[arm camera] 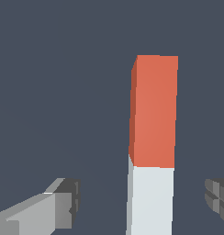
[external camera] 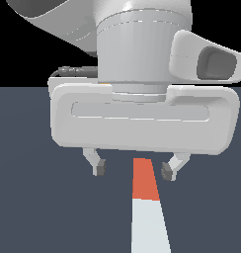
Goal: Insert the peg into the horizontal hole in a box.
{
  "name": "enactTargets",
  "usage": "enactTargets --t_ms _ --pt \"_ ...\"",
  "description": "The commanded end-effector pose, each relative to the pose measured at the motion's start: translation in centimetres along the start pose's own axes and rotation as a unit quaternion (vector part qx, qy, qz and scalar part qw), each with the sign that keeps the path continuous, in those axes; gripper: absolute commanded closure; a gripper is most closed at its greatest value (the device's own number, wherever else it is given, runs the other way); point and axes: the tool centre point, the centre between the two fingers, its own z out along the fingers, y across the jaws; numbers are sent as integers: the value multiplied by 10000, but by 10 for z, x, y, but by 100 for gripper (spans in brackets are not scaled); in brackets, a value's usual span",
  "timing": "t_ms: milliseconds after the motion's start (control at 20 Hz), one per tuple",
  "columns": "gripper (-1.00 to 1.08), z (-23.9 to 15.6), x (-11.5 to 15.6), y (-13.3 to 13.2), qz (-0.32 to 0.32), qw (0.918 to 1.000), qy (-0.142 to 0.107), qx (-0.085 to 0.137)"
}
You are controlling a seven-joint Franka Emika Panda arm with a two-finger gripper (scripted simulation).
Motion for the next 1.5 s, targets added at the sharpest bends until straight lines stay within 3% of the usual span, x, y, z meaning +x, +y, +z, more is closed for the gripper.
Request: enactTargets --t_ms 0,450,1450 --pt "-92 7 -20 7 54 10000 15 -40" --pt "-92 18 -52 18 152 9998 42 -91" --pt "-92 69 -52 20 158 9998 44 -92"
